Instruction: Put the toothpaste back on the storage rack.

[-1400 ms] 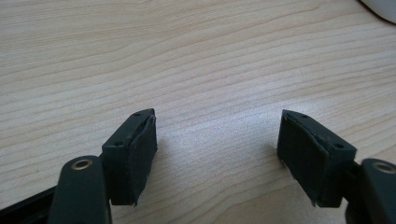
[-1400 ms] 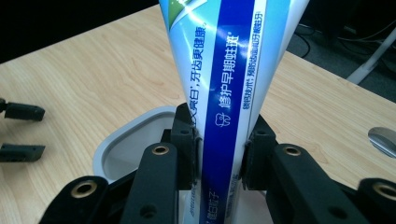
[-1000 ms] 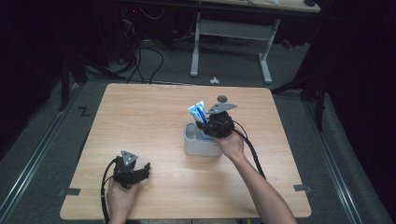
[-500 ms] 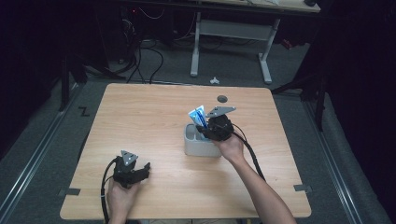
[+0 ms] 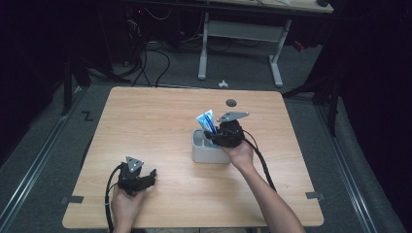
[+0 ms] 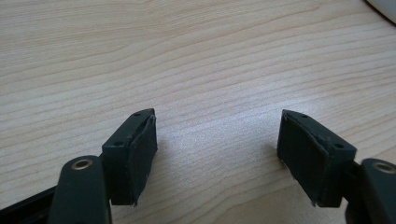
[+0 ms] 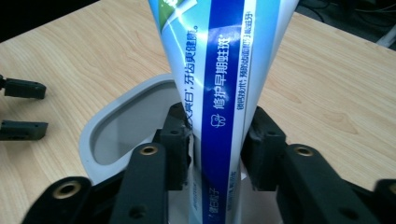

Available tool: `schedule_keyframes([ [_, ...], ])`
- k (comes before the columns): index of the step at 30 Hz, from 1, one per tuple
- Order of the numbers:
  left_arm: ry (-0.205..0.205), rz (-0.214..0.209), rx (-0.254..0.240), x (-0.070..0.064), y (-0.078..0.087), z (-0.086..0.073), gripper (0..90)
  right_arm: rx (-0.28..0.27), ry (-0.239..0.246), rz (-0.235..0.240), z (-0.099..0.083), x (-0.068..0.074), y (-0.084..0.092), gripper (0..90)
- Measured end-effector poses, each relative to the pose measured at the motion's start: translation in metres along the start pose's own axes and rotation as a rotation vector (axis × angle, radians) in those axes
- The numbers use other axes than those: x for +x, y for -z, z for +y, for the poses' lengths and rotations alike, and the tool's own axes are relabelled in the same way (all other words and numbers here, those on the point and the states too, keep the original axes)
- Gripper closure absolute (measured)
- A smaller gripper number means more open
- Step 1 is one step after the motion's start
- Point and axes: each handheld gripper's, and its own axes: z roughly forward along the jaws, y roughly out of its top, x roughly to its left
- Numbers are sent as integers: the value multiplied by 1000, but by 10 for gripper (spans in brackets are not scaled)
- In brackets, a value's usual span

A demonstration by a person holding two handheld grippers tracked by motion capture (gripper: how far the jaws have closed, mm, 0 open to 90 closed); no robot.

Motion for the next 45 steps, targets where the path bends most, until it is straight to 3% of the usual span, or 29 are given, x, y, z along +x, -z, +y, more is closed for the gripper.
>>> schedule_keyframes([
  [3,0,0,1,0,0,0,291,-8,6,-7,1,3,1,542],
  [16,2,-2,0,0,0,0,295,-36,-4,-6,3,2,16,473],
  [31,3,-2,0,0,0,0,295,-108,-42,-11,3,-8,42,469],
  [45,3,-1,0,0,0,0,296,-127,-45,-6,2,-10,51,483],
])
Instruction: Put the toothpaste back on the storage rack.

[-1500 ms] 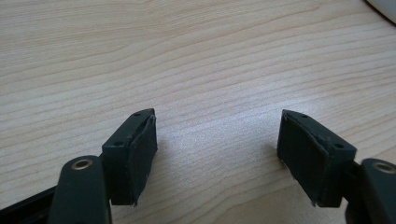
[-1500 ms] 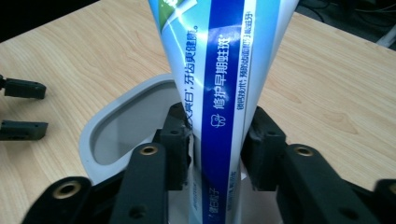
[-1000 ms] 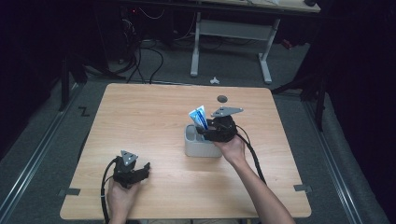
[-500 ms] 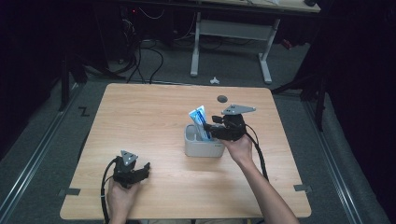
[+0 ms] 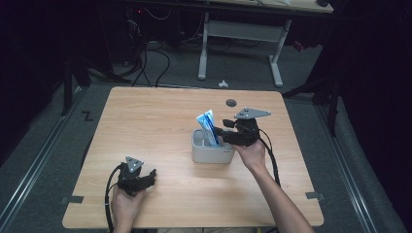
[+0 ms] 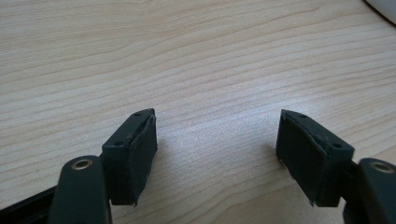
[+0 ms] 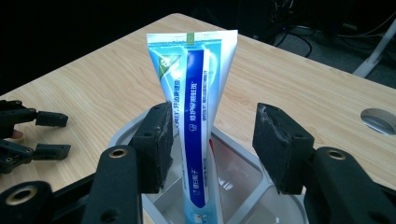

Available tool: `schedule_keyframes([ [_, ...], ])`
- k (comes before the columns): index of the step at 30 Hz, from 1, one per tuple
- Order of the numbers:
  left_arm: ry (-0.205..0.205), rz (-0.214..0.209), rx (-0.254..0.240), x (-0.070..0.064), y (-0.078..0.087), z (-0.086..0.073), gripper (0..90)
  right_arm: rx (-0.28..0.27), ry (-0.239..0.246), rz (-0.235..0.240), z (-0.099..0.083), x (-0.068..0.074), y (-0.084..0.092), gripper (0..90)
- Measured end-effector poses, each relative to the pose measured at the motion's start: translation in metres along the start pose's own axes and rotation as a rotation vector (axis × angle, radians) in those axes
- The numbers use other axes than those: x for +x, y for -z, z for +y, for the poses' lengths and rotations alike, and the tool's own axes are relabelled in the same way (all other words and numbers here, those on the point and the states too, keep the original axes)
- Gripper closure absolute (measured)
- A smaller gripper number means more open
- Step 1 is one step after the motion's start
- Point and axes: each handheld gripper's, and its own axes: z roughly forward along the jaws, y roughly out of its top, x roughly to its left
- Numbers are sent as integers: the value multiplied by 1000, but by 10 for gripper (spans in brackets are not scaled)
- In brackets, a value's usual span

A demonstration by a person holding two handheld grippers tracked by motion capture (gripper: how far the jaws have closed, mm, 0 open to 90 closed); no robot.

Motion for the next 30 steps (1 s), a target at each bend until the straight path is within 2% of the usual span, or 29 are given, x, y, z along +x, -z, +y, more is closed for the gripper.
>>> schedule_keyframes([
  [10,1,3,0,0,0,0,295,-31,-28,-8,-5,-7,15,490],
  [14,2,6,2,0,0,0,294,-57,-42,4,-8,-9,23,502],
  [17,2,6,2,0,0,0,294,-57,-39,-4,-10,-10,27,506],
  [22,2,6,2,0,0,0,294,-66,-63,-14,-15,-15,31,513],
  [30,2,5,2,0,0,0,294,-71,-62,-22,-20,-16,43,518],
])
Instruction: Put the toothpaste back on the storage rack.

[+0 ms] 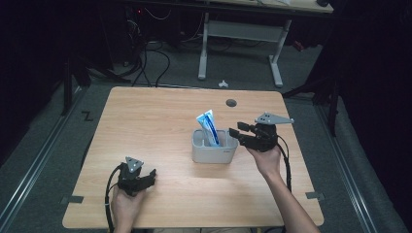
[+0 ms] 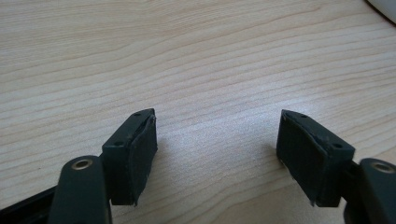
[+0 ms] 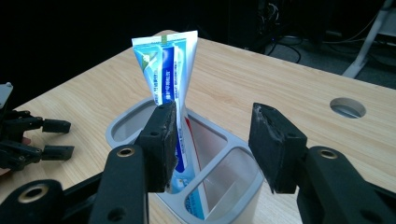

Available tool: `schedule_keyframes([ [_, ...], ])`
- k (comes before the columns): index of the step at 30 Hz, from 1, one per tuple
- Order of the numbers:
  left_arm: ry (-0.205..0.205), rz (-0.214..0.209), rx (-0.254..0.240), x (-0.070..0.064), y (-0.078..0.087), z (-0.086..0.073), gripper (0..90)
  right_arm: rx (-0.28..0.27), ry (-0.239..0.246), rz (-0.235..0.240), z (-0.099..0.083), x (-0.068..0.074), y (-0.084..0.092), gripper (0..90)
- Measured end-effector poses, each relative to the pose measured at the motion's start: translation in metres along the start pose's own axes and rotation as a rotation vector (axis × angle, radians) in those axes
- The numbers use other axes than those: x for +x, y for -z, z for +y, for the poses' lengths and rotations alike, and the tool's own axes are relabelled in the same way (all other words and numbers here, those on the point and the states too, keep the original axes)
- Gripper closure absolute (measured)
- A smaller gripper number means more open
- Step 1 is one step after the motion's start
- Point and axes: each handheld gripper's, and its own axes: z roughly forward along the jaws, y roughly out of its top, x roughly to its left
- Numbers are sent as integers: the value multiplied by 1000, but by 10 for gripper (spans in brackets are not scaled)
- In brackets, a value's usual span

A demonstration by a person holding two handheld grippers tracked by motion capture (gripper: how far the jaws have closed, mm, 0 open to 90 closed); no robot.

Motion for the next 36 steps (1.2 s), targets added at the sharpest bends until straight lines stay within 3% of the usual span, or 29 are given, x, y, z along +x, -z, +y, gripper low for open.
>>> schedule_keyframes([
  [19,1,-2,0,0,0,0,295,-50,-26,-9,-6,-13,25,523],
  [36,0,8,-2,-1,0,0,293,-79,-46,-46,-16,-24,49,521],
])
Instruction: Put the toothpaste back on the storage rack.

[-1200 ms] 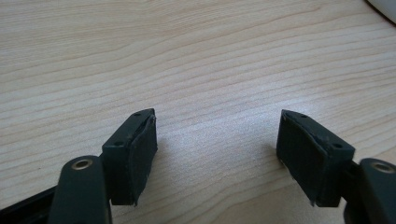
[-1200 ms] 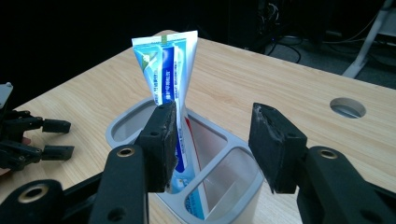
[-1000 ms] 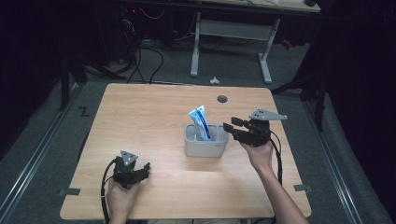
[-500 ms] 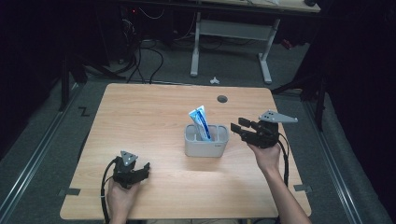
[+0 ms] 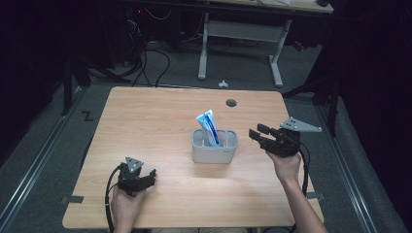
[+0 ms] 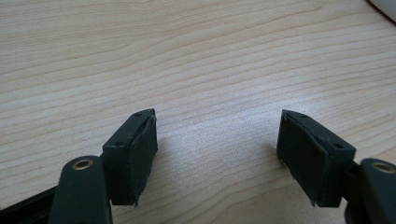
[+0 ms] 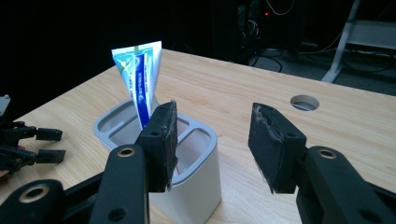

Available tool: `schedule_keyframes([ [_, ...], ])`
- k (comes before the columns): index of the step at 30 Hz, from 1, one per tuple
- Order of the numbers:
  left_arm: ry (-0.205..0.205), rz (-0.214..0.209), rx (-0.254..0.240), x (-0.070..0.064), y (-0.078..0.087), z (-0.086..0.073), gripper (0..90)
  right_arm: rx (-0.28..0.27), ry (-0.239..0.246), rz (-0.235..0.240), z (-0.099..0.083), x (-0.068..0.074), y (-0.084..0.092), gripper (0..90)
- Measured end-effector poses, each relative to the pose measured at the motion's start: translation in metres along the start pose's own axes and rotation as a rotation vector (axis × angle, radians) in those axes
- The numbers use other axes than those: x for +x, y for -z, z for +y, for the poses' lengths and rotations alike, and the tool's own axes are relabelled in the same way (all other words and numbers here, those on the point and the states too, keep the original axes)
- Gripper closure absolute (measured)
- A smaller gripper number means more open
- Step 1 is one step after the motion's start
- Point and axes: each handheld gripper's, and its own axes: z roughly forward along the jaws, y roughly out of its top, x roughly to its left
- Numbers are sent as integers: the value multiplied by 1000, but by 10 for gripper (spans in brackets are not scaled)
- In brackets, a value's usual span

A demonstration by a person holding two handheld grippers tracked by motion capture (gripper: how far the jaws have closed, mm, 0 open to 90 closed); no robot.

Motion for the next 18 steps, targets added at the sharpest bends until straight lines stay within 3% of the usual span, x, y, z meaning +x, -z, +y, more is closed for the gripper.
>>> schedule_keyframes([
  [18,2,0,1,0,0,0,290,-28,-46,-34,-13,-15,22,522],
])
